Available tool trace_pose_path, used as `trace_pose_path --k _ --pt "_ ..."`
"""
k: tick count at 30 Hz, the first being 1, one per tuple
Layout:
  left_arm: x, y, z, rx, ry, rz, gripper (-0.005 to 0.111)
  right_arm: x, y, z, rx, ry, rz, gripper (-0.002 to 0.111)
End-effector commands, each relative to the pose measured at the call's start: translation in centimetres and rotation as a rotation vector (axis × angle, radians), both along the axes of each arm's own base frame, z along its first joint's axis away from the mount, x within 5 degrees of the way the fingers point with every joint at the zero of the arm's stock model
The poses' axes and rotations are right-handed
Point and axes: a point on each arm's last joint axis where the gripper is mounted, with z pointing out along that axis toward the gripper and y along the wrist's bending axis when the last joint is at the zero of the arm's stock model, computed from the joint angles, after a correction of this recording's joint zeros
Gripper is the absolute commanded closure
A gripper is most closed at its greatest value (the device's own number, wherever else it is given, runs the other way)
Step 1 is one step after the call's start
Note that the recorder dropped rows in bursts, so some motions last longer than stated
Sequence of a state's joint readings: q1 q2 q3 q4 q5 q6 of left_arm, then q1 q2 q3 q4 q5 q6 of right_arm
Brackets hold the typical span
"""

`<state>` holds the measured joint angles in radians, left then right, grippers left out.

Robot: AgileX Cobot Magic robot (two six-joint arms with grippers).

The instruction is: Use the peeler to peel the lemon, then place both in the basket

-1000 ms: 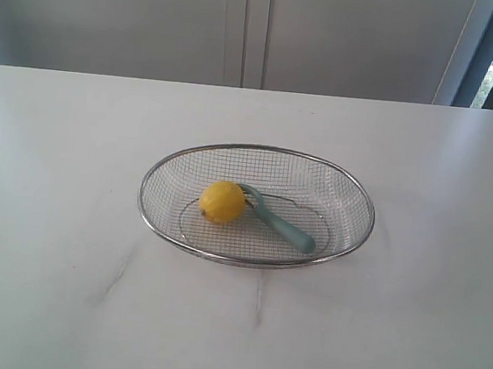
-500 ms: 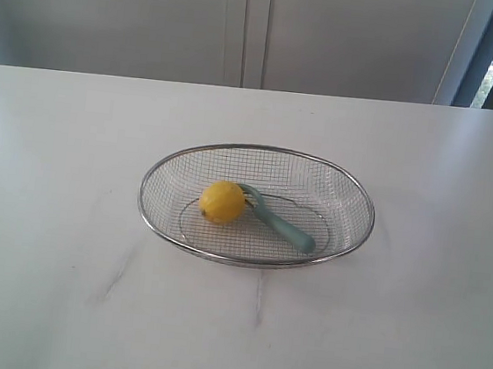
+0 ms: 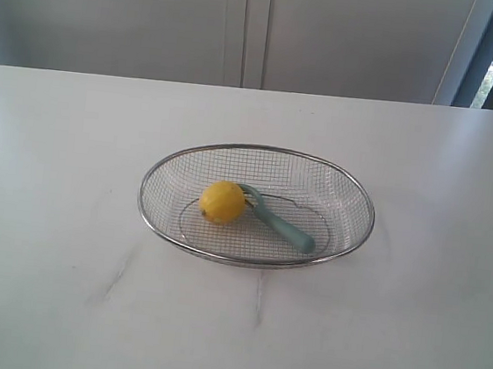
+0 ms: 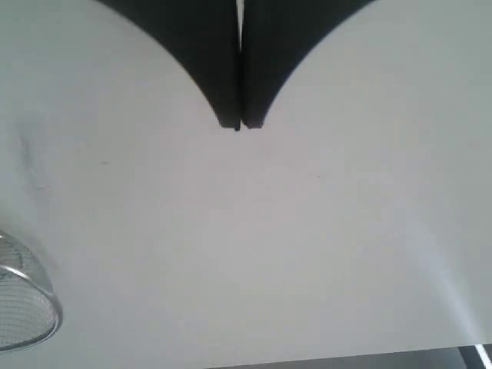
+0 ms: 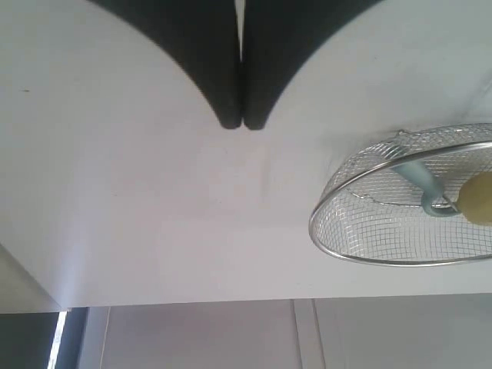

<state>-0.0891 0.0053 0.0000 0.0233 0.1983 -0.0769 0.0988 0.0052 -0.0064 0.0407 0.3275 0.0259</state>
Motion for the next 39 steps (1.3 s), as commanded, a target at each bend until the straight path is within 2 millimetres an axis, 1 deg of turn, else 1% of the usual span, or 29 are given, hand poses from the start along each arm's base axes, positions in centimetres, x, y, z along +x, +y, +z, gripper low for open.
trace_pose_path --k 1,8,12,18,39 --pt "-0.02 0.51 -0.05 0.061 0.0 0.073 0.107 0.02 -0.08 -0.07 -0.001 -0.012 -0.013 0.108" --pt "-0.04 0.25 -0.07 0.049 0.002 0.027 0.107 0.02 -0.08 -0.07 -0.001 -0.012 -0.013 0.108" --pt "-0.04 0.25 -0.07 -0.065 0.012 0.067 0.107 0.02 -0.08 -0.07 -0.001 -0.012 -0.013 0.108" --pt "-0.03 0.4 -0.07 -0.068 0.011 0.096 0.107 0.02 -0.08 -0.07 -0.001 -0.012 -0.013 0.108" --pt "-0.01 0.39 -0.02 -0.068 0.005 0.096 0.107 0.01 -0.08 -0.09 -0.001 -0.01 -0.013 0.108"
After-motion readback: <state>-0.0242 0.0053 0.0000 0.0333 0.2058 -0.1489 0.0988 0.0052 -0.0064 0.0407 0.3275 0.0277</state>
